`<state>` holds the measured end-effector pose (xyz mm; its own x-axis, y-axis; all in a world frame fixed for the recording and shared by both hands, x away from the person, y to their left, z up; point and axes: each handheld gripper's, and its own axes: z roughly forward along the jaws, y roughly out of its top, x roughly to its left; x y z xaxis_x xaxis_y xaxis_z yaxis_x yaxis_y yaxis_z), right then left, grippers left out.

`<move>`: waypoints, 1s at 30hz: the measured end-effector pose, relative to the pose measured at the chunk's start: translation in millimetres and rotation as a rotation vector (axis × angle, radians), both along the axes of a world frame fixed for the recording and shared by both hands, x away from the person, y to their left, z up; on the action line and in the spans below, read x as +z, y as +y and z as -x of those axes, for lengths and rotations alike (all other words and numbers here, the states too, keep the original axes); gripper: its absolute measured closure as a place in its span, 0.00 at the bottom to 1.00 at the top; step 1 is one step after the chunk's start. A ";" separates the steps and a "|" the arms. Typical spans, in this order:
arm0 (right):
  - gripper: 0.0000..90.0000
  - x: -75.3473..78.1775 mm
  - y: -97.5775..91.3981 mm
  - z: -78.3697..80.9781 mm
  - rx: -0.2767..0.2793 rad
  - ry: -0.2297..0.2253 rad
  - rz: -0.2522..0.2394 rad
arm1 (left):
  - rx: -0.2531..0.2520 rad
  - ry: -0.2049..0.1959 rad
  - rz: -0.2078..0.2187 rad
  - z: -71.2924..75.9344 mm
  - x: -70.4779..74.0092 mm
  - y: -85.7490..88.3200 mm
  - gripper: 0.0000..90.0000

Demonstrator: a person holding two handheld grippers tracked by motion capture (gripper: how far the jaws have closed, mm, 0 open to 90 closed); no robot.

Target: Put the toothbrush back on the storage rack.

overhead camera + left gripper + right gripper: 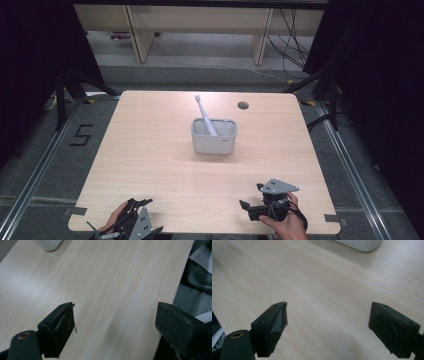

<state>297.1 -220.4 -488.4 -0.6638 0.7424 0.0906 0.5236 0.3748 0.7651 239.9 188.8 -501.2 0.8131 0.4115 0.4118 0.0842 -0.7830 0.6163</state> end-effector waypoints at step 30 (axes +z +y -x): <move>0.18 -3.6 -12.9 19.1 0.001 -0.006 0.015 | 0.000 -0.001 0.001 -0.1 -0.5 -0.3 0.17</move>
<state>278.1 -233.3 -492.0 -0.6651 0.7428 0.0761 0.5189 0.3865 0.7624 240.0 188.5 -501.7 0.8126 0.4117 0.4126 0.0830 -0.7824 0.6172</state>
